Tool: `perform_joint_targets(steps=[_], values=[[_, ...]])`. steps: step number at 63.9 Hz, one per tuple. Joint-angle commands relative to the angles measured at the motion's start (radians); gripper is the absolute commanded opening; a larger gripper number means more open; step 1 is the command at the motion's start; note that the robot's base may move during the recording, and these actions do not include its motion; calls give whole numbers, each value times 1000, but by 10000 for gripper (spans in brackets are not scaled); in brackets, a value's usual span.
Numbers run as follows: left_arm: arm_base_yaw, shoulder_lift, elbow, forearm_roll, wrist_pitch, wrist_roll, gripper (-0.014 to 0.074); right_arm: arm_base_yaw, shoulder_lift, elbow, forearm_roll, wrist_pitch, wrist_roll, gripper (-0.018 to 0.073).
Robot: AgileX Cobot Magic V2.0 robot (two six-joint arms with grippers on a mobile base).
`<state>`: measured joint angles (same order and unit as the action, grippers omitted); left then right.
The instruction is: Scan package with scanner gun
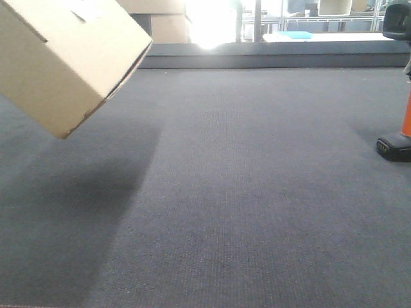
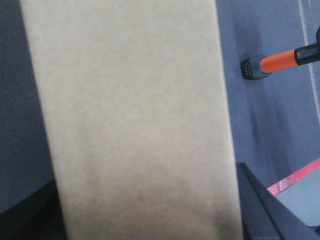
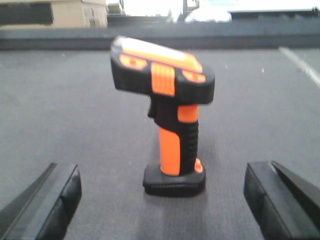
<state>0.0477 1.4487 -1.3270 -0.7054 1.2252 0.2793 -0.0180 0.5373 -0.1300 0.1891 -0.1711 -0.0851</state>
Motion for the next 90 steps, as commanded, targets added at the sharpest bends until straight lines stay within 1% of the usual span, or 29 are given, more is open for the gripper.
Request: perform_joint_targets(steps=[1,13,25,34,52,71,81,90], values=[[3,-16,0,-37,-4,9,-111,2,70,2,10,-124,0,569],[3,-16,0,-37,-4,9,-111,2,231,2,12,-307,0,569],[3,-16,0,-37,-4,9,-111,2,443,2,17,-489,0,569],[3,-16,0,-37,-4,9,-111,2,554,-11,17,-575,0,569],[3,-16,0,-51,-4,9,-111,2,701,-132,17,-589,0,569],[3,-16,0,-51,-4,9,-111,2,813,-212,17,-593,9,569],[3,-16,0,-51,-19,9,-111,2,861,-243,19,-593,61,569],[3,-16,0,-51,-19,9,-111,2,892,-254,21,-607,62,569]])
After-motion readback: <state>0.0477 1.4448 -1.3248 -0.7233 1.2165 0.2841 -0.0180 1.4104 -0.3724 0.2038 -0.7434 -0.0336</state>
